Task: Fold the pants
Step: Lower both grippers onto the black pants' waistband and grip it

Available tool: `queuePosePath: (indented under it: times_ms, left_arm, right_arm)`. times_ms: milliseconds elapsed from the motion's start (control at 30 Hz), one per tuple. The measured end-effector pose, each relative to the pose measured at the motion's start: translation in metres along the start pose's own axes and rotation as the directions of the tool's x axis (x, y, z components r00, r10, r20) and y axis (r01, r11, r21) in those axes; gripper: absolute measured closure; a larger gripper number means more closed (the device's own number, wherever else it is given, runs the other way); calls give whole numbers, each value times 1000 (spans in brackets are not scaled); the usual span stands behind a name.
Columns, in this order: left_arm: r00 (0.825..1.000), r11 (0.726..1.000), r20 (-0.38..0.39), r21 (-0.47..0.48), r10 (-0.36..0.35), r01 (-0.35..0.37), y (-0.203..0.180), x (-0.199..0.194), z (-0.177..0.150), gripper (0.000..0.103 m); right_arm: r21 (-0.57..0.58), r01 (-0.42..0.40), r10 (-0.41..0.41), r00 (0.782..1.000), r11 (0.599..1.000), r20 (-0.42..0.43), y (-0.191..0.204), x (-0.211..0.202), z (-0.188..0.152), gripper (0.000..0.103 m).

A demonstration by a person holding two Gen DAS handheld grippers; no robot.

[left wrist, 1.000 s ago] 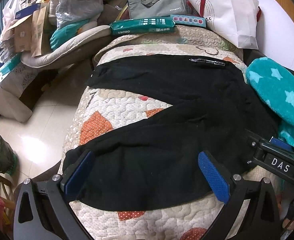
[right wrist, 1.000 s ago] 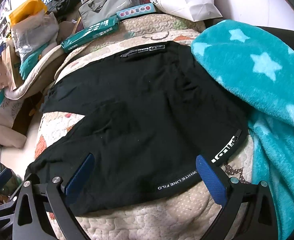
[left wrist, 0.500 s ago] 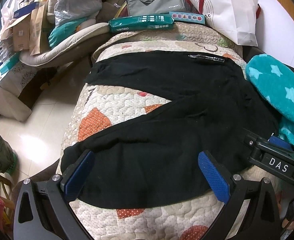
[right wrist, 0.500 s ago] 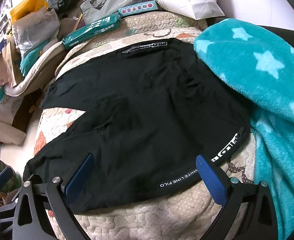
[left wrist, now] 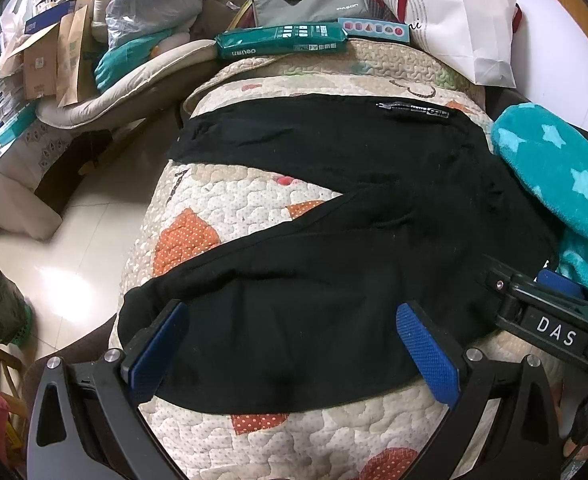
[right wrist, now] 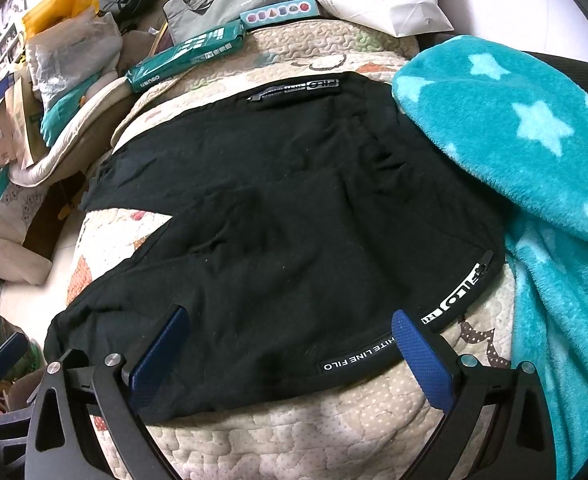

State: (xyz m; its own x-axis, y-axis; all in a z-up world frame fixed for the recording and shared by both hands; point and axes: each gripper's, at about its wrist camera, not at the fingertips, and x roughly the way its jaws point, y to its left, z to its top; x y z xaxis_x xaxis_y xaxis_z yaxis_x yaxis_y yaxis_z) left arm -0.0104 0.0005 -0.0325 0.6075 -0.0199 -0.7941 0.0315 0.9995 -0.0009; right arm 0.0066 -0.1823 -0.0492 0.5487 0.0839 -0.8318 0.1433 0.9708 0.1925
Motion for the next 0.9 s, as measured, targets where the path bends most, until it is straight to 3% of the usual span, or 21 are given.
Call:
queuePosePath:
  times_ms: [900]
  left_arm:
    - [997,999,-82,-46,10,-14,12,22,-8,0]
  right_arm:
    - [-26,3,-4,1000,1000,-29,7,6,-5,0]
